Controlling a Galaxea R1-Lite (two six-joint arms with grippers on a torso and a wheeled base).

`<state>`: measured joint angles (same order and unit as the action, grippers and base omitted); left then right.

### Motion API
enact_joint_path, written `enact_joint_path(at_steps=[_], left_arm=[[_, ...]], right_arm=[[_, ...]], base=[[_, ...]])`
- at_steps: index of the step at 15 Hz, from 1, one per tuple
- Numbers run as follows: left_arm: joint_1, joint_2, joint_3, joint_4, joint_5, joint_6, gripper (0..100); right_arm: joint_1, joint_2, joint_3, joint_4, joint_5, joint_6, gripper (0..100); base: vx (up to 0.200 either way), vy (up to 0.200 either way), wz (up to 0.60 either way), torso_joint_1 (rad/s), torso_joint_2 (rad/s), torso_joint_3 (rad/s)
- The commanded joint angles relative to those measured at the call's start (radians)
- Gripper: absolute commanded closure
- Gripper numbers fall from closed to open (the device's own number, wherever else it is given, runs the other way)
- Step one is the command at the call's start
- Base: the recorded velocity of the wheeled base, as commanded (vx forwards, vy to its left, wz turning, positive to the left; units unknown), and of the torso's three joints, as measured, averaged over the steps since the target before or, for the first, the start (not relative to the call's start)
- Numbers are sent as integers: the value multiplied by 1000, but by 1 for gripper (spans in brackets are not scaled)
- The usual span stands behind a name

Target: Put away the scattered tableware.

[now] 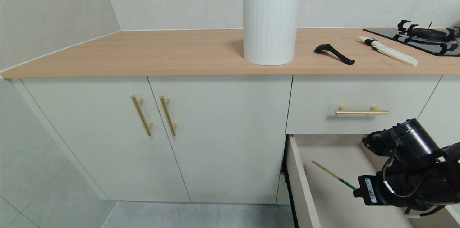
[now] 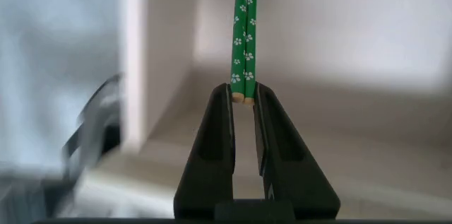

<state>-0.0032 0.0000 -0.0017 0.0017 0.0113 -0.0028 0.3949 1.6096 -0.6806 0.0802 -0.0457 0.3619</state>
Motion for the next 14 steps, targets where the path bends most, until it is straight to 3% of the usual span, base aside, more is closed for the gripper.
enact_joint_path(at_steps=[1,4,14], left_arm=[[0,0,0,0,1,0,0],[0,0,0,0,-1,0,0],[0,0,0,0,-1,0,0]], right_arm=[[1,102,0,-25,-13,0,100],[-14,210,-5,-146,-17,-37,100],[-47,471,-17,-324,-14,-86,100]], base=[[0,0,0,0,0,0],[0,0,0,0,0,0],[0,0,0,0,0,0]])
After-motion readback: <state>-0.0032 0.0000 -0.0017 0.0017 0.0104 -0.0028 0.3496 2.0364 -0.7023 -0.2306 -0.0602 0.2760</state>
